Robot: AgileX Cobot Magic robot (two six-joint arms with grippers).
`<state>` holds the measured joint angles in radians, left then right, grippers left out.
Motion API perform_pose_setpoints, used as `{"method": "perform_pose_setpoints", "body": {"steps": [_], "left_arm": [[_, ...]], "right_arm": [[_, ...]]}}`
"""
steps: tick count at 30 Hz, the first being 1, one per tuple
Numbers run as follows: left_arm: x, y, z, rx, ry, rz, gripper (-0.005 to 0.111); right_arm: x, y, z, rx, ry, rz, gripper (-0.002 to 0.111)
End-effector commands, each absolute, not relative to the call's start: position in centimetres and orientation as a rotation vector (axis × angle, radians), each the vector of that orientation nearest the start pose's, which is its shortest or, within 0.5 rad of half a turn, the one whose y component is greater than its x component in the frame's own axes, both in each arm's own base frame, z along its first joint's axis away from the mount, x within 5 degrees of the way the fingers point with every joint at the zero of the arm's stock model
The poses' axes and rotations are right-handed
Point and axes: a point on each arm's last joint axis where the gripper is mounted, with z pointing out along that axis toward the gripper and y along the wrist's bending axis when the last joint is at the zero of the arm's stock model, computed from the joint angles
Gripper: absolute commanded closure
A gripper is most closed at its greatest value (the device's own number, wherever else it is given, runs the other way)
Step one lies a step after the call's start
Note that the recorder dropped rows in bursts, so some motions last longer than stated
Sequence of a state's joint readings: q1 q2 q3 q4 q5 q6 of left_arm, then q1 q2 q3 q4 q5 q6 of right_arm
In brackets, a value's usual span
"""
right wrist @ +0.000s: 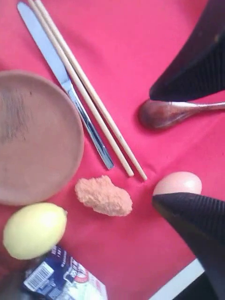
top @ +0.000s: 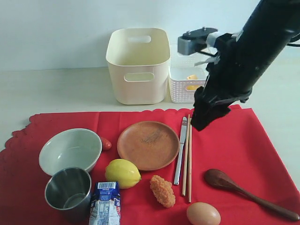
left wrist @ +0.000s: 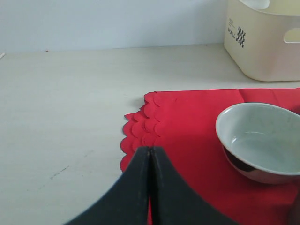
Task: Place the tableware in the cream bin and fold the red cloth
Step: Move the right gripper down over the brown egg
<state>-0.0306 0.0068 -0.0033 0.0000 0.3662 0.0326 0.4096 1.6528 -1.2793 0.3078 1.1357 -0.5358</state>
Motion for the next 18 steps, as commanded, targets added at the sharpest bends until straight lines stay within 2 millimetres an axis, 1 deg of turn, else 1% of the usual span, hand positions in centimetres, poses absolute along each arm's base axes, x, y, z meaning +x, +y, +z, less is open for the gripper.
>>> {"method": "perform_pose_setpoints", "body": {"steps": [1, 6, 9, 14, 16, 18], "left_arm": [[5.3, -0.2, 18.1, 0.052, 1.841, -0.009, 0.107], [5.3, -0.2, 18.1, 0.052, 1.841, -0.009, 0.107], [5.3, -0.2, 18.1, 0.052, 1.841, -0.009, 0.107], [5.3, -0.2, 18.1, 0.052, 1.841, -0.009, 0.107], [5.3, -0.2, 18.1, 0.052, 1.841, -0.009, 0.107], [5.3, -0.2, 18.1, 0.052, 1.841, -0.009, 0.107]], "right_arm": [[26.6, 17.0, 25.2, -1.371, 2.663, 0.350, 0.053], [24.5, 18.3, 23.1, -1.546, 2.627, 0.244, 0.053], [23.7, 18.7, 22.1, -1.603, 2.609, 0.207, 0.053], [22.7, 18.5, 20.5, -1.628, 2.620, 0.201, 0.053], [22.5, 18.4, 20.1, -1.623, 2.626, 0.205, 0.050], [22.3, 18.3, 19.8, -1.621, 2.634, 0.209, 0.045]]}}
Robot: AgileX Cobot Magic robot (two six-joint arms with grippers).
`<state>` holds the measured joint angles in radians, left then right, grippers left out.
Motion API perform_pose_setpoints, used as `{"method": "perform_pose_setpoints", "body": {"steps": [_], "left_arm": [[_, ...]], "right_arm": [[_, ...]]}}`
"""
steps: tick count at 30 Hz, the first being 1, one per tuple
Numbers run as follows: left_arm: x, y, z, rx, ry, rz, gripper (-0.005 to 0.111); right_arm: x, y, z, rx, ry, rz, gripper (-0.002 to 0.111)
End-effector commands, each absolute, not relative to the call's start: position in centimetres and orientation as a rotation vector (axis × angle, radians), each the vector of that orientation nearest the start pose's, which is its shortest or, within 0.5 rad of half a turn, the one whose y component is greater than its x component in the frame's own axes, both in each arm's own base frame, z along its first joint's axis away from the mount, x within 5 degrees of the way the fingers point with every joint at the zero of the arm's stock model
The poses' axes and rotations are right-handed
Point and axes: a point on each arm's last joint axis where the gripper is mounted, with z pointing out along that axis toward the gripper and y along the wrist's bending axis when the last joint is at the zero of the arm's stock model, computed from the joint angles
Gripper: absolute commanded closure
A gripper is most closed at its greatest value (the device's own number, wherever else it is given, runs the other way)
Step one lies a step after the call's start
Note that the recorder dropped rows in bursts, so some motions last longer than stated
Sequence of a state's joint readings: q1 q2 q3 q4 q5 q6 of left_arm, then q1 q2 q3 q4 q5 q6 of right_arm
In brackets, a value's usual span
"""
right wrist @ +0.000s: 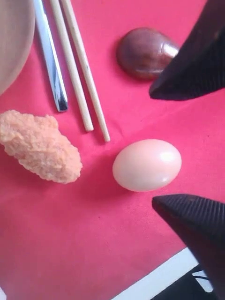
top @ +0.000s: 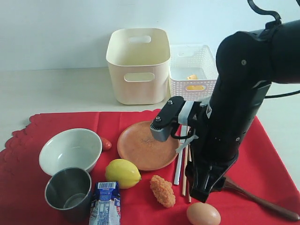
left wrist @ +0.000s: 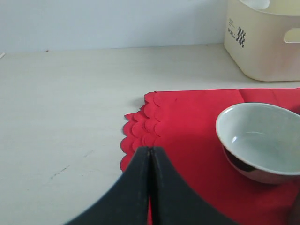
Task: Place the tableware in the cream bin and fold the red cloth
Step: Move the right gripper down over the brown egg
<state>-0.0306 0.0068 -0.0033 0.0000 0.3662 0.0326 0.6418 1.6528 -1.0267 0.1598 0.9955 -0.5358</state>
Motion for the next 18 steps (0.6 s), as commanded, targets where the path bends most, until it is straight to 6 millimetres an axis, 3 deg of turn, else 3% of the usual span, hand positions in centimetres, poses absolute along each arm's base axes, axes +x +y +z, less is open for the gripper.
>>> {"method": "perform_pose_setpoints", "body": {"steps": [1, 5, 9, 12, 18], "left_arm": [[5.3, -0.2, 18.1, 0.052, 1.841, -0.009, 0.107], [5.3, -0.2, 18.1, 0.052, 1.841, -0.009, 0.107], [5.3, -0.2, 18.1, 0.052, 1.841, -0.009, 0.107], [5.3, -0.2, 18.1, 0.052, 1.841, -0.009, 0.107], [5.3, -0.2, 18.1, 0.052, 1.841, -0.009, 0.107]], "right_arm": [[22.3, 18.3, 19.7, -1.610, 2.640, 0.212, 0.043], [22.2, 18.7, 19.5, -1.580, 2.657, 0.250, 0.041], [21.4, 19.7, 18.7, -1.664, 2.654, 0.242, 0.041], [20.8, 20.3, 17.7, -1.737, 2.663, 0.197, 0.041], [21.1, 20.4, 15.8, -1.726, 2.749, 0.092, 0.041]]}}
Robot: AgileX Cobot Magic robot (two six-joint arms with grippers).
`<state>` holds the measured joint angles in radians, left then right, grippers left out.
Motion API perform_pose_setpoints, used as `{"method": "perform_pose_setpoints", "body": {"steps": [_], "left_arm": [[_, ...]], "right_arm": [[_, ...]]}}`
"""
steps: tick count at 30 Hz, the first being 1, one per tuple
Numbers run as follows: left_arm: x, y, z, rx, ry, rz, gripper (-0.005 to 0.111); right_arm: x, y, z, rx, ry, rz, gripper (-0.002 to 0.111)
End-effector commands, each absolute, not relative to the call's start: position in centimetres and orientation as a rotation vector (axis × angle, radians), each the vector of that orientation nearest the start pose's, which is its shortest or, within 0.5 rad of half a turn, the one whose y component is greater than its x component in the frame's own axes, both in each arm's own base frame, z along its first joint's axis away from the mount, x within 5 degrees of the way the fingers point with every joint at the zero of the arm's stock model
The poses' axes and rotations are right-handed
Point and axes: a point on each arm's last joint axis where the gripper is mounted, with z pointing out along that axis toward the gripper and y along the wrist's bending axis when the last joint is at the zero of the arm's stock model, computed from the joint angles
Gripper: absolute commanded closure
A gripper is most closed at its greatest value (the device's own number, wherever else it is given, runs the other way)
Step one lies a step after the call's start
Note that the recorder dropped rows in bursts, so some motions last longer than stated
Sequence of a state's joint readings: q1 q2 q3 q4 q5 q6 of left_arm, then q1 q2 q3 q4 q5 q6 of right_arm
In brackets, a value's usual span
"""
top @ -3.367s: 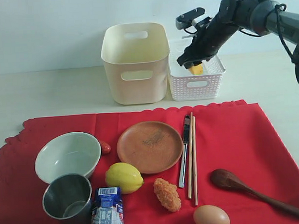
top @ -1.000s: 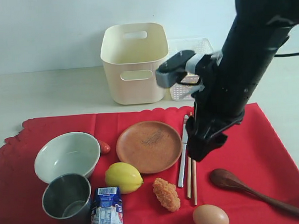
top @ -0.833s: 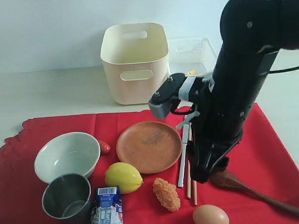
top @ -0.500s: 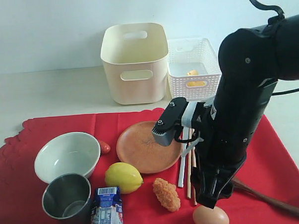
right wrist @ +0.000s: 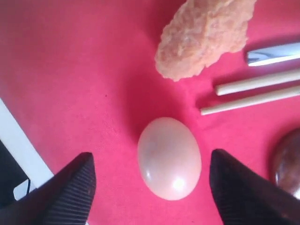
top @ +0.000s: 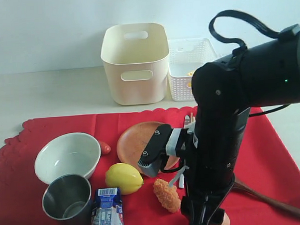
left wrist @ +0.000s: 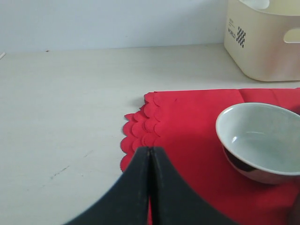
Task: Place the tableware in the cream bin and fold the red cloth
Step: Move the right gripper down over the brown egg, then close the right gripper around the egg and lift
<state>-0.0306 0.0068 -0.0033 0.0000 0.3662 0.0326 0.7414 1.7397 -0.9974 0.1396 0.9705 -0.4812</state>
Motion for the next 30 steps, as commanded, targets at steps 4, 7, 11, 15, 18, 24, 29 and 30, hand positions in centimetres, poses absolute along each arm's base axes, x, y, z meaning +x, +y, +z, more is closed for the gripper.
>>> {"method": "perform_pose_setpoints", "body": {"steps": [4, 7, 11, 15, 18, 24, 29, 30], "left_arm": [[5.3, -0.2, 18.1, 0.052, 1.841, -0.009, 0.107], [5.3, -0.2, 18.1, 0.052, 1.841, -0.009, 0.107], [5.3, -0.2, 18.1, 0.052, 1.841, -0.009, 0.107], [5.3, -0.2, 18.1, 0.052, 1.841, -0.009, 0.107], [5.3, -0.2, 18.1, 0.052, 1.841, -0.009, 0.107], [5.3, -0.2, 18.1, 0.052, 1.841, -0.009, 0.107], [5.3, -0.2, 18.1, 0.052, 1.841, -0.009, 0.107], [5.3, -0.2, 18.1, 0.052, 1.841, -0.009, 0.107]], "right_arm": [[21.4, 20.4, 14.8, -1.727, 2.773, 0.056, 0.041], [21.5, 20.5, 14.0, -1.706, 2.801, 0.055, 0.041], [21.5, 20.6, 13.1, -1.700, 2.834, 0.048, 0.048], [21.5, 20.6, 12.6, -1.674, 2.870, 0.040, 0.076], [21.5, 20.6, 12.6, -1.675, 2.872, 0.040, 0.102], [21.4, 20.5, 13.1, -1.678, 2.874, 0.027, 0.108], [21.4, 20.2, 16.3, -1.643, 2.762, 0.032, 0.108], [21.4, 20.1, 17.2, -1.630, 2.722, 0.027, 0.108]]}}
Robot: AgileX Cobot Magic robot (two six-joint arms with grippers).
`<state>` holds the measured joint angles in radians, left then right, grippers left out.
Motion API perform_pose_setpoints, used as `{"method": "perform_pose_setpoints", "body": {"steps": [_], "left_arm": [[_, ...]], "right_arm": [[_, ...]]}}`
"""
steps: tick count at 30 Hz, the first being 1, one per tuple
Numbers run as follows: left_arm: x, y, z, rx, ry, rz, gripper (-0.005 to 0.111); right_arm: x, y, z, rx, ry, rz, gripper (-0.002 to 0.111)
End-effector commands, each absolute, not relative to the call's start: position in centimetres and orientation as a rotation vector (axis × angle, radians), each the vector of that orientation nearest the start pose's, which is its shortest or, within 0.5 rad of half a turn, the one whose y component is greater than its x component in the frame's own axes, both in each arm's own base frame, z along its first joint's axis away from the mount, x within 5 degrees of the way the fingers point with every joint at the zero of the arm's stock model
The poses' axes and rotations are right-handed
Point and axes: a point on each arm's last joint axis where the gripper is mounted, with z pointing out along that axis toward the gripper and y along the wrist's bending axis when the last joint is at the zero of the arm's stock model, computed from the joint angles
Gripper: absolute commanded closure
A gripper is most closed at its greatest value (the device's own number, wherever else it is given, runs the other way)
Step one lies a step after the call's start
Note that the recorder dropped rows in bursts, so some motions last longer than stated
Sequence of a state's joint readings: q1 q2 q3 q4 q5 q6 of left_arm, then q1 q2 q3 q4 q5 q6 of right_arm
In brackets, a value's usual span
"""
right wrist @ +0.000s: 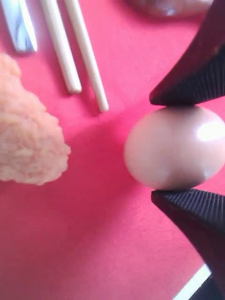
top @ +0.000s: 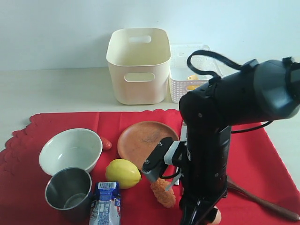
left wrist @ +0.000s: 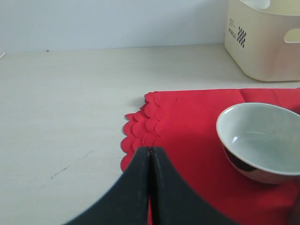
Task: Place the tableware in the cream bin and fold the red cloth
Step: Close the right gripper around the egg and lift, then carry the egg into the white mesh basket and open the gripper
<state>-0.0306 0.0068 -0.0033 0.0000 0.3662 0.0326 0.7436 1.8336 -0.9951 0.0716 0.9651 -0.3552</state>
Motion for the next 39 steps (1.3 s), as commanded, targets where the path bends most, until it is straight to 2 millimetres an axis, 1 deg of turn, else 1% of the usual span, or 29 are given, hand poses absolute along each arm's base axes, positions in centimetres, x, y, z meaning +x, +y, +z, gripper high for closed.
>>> {"method": "perform_pose_setpoints", "body": {"steps": [1, 5, 8, 10, 13, 17, 19, 23, 27, 29, 32, 37, 39], "left_arm": [[5.3, -0.2, 18.1, 0.052, 1.841, -0.009, 0.107], [5.3, -0.2, 18.1, 0.052, 1.841, -0.009, 0.107], [5.3, -0.2, 18.1, 0.052, 1.841, -0.009, 0.107], [5.3, -0.2, 18.1, 0.052, 1.841, -0.009, 0.107], [5.3, -0.2, 18.1, 0.052, 1.841, -0.009, 0.107], [5.3, -0.2, 18.1, 0.052, 1.841, -0.009, 0.107], [5.3, -0.2, 18.1, 0.052, 1.841, -0.009, 0.107], [5.3, -0.2, 18.1, 0.052, 1.841, -0.009, 0.107], [5.3, -0.2, 18.1, 0.052, 1.841, -0.009, 0.107], [5.3, -0.2, 18.1, 0.052, 1.841, -0.009, 0.107], [5.3, -0.2, 18.1, 0.052, 1.841, -0.009, 0.107], [5.3, -0.2, 18.1, 0.052, 1.841, -0.009, 0.107], [5.3, -0.2, 18.1, 0.052, 1.841, -0.009, 0.107]], "right_arm": [[21.5, 19.9, 18.1, -1.608, 2.683, 0.018, 0.108], [22.0, 19.1, 21.5, -1.488, 2.518, -0.027, 0.108], [23.1, 18.2, 24.1, -1.322, 2.432, -0.017, 0.108], [24.5, 17.4, 25.9, -1.184, 2.417, 0.004, 0.108], [26.8, 16.4, 27.8, -1.044, 2.400, 0.022, 0.108], [29.9, 15.5, 29.7, -0.871, 2.389, 0.079, 0.108], [31.8, 14.9, 30.0, -0.789, 2.388, 0.104, 0.108], [35.8, 13.9, 29.7, -0.660, 2.406, 0.144, 0.108], [39.6, 13.3, 28.7, -0.590, 2.414, 0.178, 0.108], [41.7, 13.1, 27.8, -0.567, 2.418, 0.194, 0.108], [44.7, 12.6, 25.9, -0.533, 2.432, 0.188, 0.108], [48.9, 11.6, 23.2, -0.482, 2.432, 0.167, 0.108], [50.0, 11.2, 22.5, -0.468, 2.424, 0.162, 0.108]]}}
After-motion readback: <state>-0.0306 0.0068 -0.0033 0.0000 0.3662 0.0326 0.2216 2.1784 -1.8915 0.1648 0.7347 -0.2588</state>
